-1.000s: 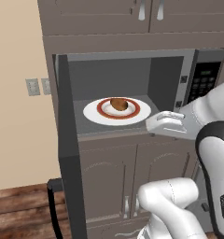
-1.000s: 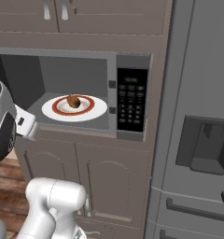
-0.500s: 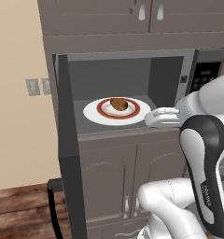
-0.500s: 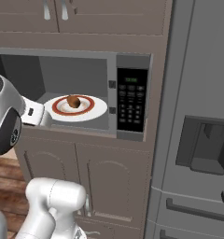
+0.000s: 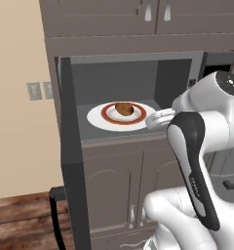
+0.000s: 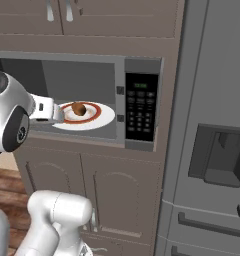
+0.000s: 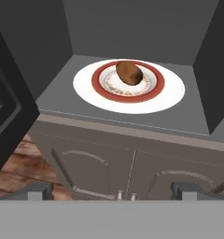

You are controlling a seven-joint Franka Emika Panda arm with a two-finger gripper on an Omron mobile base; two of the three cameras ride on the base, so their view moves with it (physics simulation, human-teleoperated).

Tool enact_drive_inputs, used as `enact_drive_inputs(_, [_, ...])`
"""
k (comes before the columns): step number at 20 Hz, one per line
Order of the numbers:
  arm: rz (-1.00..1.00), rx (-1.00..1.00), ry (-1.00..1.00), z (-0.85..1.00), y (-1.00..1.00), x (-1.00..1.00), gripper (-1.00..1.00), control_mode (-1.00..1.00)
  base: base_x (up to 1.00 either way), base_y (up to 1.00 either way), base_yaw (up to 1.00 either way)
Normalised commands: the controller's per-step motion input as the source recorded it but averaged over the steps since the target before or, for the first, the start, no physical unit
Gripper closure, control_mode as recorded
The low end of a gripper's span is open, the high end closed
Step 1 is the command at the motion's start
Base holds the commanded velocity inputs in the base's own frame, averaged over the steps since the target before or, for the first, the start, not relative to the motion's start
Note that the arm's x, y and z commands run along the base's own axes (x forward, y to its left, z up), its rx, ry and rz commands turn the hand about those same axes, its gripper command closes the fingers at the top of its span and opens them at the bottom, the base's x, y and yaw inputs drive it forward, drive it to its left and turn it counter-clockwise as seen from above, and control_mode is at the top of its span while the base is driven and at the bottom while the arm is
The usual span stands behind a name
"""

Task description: Retrieve the reheated potato from the microwave, then place the potato, cheese, and condiment on the cutting board.

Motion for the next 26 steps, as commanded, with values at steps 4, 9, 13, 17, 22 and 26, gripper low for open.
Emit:
enact_drive_inputs(4, [0.06,-0.04,0.00,0.00,-0.13,0.42,-1.00,-1.00,0.00,0.00,0.00])
enact_drive_inputs(9, [0.09,0.00,0.00,-0.05,-0.09,0.30,-1.00,-1.00,0.00,0.00,0.00])
enact_drive_inputs(13, [0.06,0.00,0.00,-0.10,-0.03,0.42,-1.00,-1.00,0.00,0.00,0.00])
enact_drive_inputs(17, [0.07,0.00,0.00,-0.03,-0.03,0.46,-1.00,-1.00,0.00,0.00,0.00])
enact_drive_inputs(22, [0.05,0.00,0.00,-0.02,0.00,0.44,-1.00,-1.00,0.00,0.00,0.00])
enact_drive_inputs(26, [0.02,0.00,0.00,-0.15,0.00,0.41,-1.00,-1.00,0.00,0.00,0.00])
